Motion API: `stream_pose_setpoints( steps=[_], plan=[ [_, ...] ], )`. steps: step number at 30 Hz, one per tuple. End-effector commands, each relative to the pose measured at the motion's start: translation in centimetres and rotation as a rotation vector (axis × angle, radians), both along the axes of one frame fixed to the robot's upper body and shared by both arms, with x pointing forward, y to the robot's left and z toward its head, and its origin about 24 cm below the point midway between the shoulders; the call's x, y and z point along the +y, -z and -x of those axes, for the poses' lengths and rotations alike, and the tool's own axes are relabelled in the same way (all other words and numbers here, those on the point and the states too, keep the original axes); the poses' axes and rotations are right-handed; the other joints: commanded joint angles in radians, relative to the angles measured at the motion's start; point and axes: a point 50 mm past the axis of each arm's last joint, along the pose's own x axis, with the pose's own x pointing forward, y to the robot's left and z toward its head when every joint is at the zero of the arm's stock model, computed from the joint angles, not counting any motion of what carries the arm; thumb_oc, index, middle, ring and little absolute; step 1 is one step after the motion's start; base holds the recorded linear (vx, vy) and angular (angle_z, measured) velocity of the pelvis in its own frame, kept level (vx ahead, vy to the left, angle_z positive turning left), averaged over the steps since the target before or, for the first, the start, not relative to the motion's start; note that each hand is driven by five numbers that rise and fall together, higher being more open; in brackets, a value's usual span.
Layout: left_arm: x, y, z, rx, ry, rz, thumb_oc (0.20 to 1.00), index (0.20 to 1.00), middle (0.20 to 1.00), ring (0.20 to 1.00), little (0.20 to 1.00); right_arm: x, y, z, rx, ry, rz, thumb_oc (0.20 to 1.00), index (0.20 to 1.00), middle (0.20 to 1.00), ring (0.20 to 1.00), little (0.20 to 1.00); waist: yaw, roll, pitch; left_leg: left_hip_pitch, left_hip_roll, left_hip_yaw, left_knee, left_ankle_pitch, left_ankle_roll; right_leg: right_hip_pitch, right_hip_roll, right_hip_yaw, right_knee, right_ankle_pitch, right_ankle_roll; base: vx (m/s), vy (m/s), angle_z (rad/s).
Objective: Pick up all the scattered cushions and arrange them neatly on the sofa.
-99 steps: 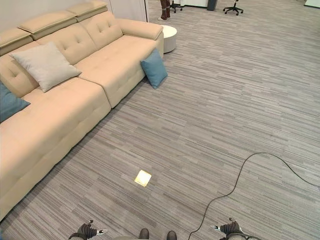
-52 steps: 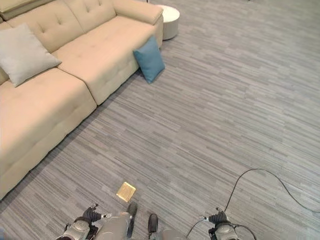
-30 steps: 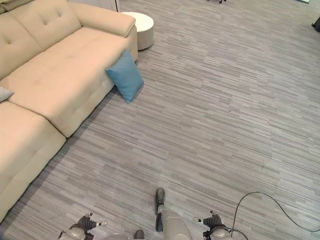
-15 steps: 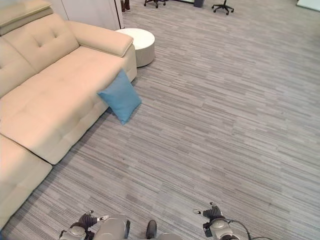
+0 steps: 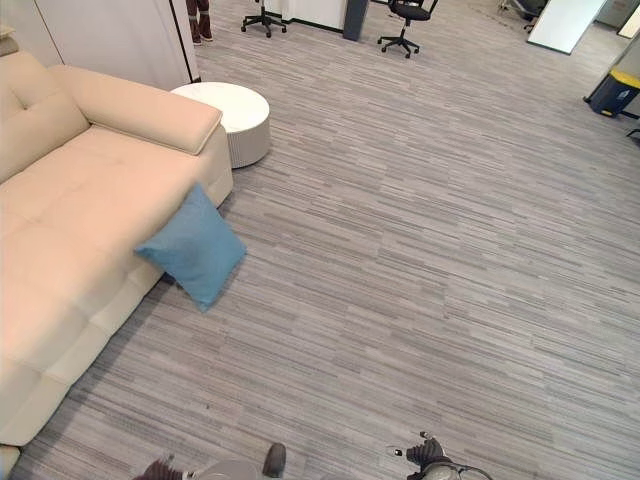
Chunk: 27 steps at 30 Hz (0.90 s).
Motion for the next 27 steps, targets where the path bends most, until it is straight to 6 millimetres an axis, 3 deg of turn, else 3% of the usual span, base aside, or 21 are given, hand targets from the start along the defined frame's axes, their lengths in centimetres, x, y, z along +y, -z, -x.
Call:
stream_pose_setpoints(
  steps=[1,3,4,7,9,11,12,13,14,17,20,21,22,23,24,27],
  plan=[
    [0.8,0.0,1.0,-0.006,-0.045,-0.010,1.000,1.000,1.000,1.000,1.000,-1.7,-0.9,-1.3,-0.037,-0.013,0.055,1.000,1.000,1.000,1.000,1.000,-0.007,0.029,0.024,-0.005,0.062,-0.036,0.047,-0.070,-0.057,0.060,0.024,0.005,-0.500,0.243,-0.006,0.40,-0.055,0.38],
    [0.7,0.0,0.7,-0.015,-0.036,-0.006,1.000,1.000,1.000,1.000,1.000,-1.9,-1.0,-1.5,-0.041,-0.018,0.060,1.000,1.000,1.000,1.000,1.000,-0.035,0.017,0.037,0.065,0.049,-0.078,0.025,-0.100,-0.068,0.043,0.042,0.020,-0.699,0.253,-0.003,0.51,-0.125,0.24],
    [0.6,-0.1,0.3,-0.023,-0.027,-0.005,1.000,1.000,1.000,1.000,1.000,-2.0,-1.0,-1.4,-0.030,-0.018,0.066,1.000,1.000,1.000,1.000,1.000,-0.055,0.004,0.037,0.106,0.045,-0.117,0.008,-0.118,-0.084,0.006,0.039,0.060,-0.867,0.300,0.016,0.46,-0.129,0.31],
    [0.3,-0.1,0.1,-0.026,-0.020,-0.002,1.000,1.000,1.000,1.000,1.000,-2.2,-1.0,-1.3,-0.026,-0.020,0.073,1.000,1.000,1.000,1.000,1.000,-0.066,0.003,0.038,0.139,0.056,-0.144,0.005,-0.130,-0.096,0.025,0.039,0.076,-0.914,0.317,0.019,0.33,-0.114,0.76],
    [0.0,0.1,0.4,-0.017,-0.013,0.001,1.000,1.000,1.000,1.000,1.000,-2.2,-0.9,-0.9,-0.012,-0.022,0.075,1.000,1.000,1.000,1.000,1.000,-0.069,-0.002,0.015,0.162,0.080,-0.147,0.016,-0.140,-0.116,0.046,0.040,0.080,-0.909,0.336,-0.001,0.37,-0.168,0.73],
    [-0.3,0.2,0.5,-0.004,0.005,0.007,1.000,1.000,1.000,1.000,1.000,-2.4,-0.8,-0.4,-0.012,0.006,0.063,1.000,1.000,1.000,1.000,1.000,-0.078,-0.001,-0.002,0.150,0.125,-0.158,0.100,-0.098,-0.160,0.087,0.055,0.079,-0.891,0.319,-0.030,0.40,-0.252,0.28],
    [-0.3,0.2,0.5,-0.004,0.005,0.007,1.000,1.000,1.000,1.000,1.000,-2.4,-0.8,-0.4,-0.012,0.006,0.063,1.000,1.000,1.000,1.000,1.000,-0.079,0.000,-0.002,0.150,0.126,-0.160,0.101,-0.099,-0.160,0.088,0.055,0.077,-0.891,0.318,-0.031,0.35,-0.263,0.37],
    [-0.4,0.2,0.4,-0.002,0.019,0.007,1.000,1.000,1.000,1.000,1.000,-2.4,-0.8,-0.6,-0.022,0.018,0.061,1.000,1.000,1.000,1.000,1.000,-0.084,-0.008,0.005,0.083,0.148,-0.125,0.253,-0.017,-0.190,0.135,0.051,0.071,-0.899,0.300,-0.051,0.28,-0.259,0.72],
    [-0.4,0.1,0.1,-0.007,0.027,0.005,1.000,1.000,1.000,1.000,1.000,-2.5,-0.9,-0.8,-0.034,0.033,0.059,1.000,1.000,1.000,1.000,1.000,-0.078,-0.025,0.023,-0.008,0.154,-0.093,0.438,0.035,-0.182,0.176,0.052,0.075,-0.898,0.277,-0.079,0.35,-0.314,0.90],
    [-0.2,0.0,-0.1,-0.011,0.017,-0.005,1.000,1.000,1.000,1.000,1.000,-2.8,-1.1,-0.9,-0.038,0.044,0.067,1.000,1.000,1.000,1.000,1.000,-0.070,-0.048,0.042,-0.105,0.145,-0.038,0.557,0.037,-0.171,0.209,0.036,0.070,-0.896,0.258,-0.095,0.15,-0.132,0.26],
    [-0.4,0.0,-0.3,-0.018,0.018,0.006,1.000,1.000,1.000,1.000,1.000,-3.3,-1.1,-0.6,-0.027,0.055,0.073,1.000,1.000,1.000,1.000,1.000,-0.051,-0.046,0.045,-0.162,0.133,0.044,0.408,-0.059,-0.148,0.262,0.033,0.048,-0.910,0.213,-0.091,0.29,-0.060,0.07],
    [-0.6,0.0,-0.2,-0.014,0.029,0.010,1.000,1.000,1.000,1.000,1.000,-3.5,-1.1,-0.4,-0.022,0.066,0.076,1.000,1.000,1.000,1.000,1.000,-0.046,-0.035,0.041,-0.197,0.116,0.084,0.287,-0.066,-0.149,0.283,0.036,0.029,-0.921,0.189,-0.088,0.26,0.006,0.33],
    [-0.6,0.0,-0.2,-0.014,0.029,0.010,1.000,1.000,1.000,1.000,1.000,-3.5,-1.1,-0.3,-0.022,0.066,0.076,1.000,1.000,1.000,1.000,1.000,-0.047,-0.035,0.042,-0.194,0.114,0.083,0.284,-0.065,-0.148,0.285,0.034,0.028,-0.921,0.187,-0.087,0.24,0.023,0.38],
    [-0.6,0.1,-0.2,-0.015,0.027,0.013,1.000,1.000,1.000,1.000,1.000,-3.6,-1.1,-0.2,-0.024,0.073,0.078,1.000,1.000,1.000,1.000,1.000,-0.047,-0.027,0.041,-0.230,0.114,0.120,0.219,-0.028,-0.153,0.307,0.043,0.016,-0.929,0.171,-0.087,0.28,0.015,0.23],
    [-0.6,-0.1,-0.4,-0.035,0.008,0.021,1.000,1.000,1.000,1.000,1.000,-3.6,-1.1,-0.2,-0.032,0.090,0.077,1.000,1.000,1.000,1.000,1.000,-0.031,-0.010,0.041,-0.276,0.117,0.181,0.134,0.050,-0.159,0.348,0.068,0.008,-0.943,0.152,-0.093,0.28,0.015,0.28],
    [-0.7,-0.2,-0.7,-0.054,0.004,0.030,1.000,1.000,1.000,1.000,1.000,-3.5,-1.0,0.0,-0.032,0.097,0.067,1.000,1.000,1.000,1.000,1.000,-0.017,-0.012,0.041,-0.300,0.114,0.216,0.133,0.080,-0.163,0.379,0.078,0.016,-0.941,0.135,-0.096,0.20,0.031,0.41]
  ],
)
